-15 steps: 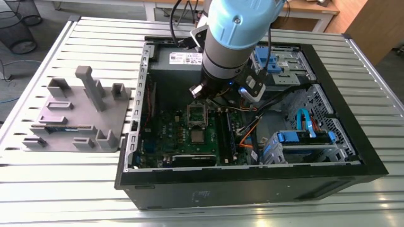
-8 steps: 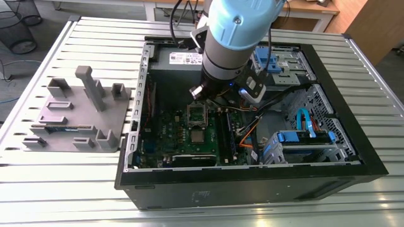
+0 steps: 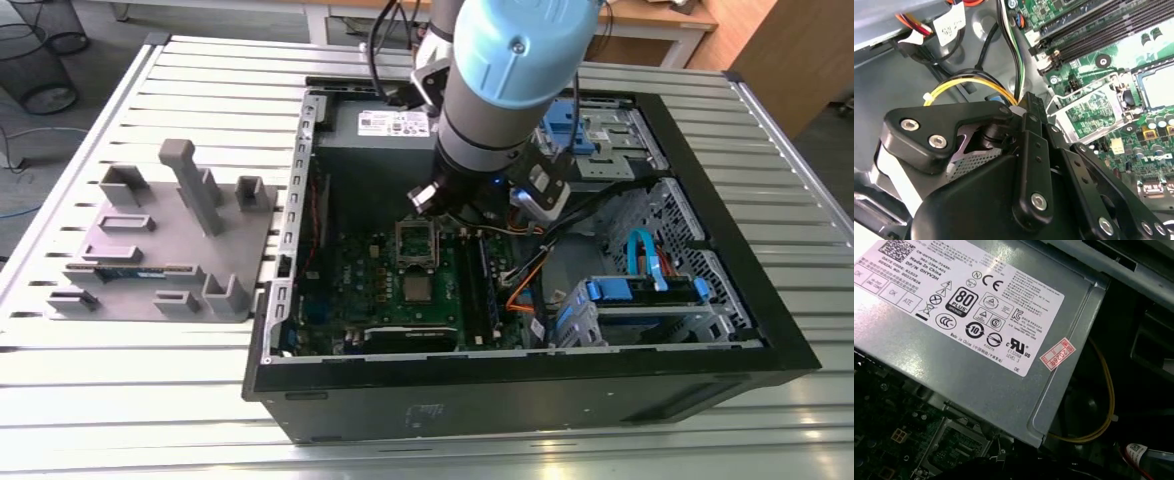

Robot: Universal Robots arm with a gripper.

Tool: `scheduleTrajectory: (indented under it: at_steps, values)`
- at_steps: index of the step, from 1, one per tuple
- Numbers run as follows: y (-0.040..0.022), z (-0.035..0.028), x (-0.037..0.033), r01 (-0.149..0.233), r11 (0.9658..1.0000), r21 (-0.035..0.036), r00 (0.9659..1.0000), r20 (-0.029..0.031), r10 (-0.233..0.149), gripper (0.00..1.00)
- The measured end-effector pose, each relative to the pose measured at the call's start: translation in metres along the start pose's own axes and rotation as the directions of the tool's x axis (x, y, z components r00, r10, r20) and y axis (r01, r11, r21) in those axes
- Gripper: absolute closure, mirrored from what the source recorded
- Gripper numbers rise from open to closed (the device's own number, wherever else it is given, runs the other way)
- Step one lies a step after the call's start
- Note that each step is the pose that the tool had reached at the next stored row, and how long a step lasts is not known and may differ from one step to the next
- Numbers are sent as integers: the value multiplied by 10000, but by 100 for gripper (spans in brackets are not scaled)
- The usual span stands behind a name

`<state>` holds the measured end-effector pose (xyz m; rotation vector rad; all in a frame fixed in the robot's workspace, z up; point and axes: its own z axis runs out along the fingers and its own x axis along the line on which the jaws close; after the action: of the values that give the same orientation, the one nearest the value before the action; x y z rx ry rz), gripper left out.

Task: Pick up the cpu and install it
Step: 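Close the cpu cover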

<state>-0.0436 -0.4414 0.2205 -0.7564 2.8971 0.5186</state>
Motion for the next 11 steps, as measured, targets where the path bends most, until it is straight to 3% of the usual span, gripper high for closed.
scheduleTrajectory:
  at_steps: [7, 11]
  values:
    - [-9, 20, 4, 2, 9998, 187, 9999, -105, 0, 89]
    - [-11, 23, 6, 2, 9998, 197, 9999, -112, 0, 89]
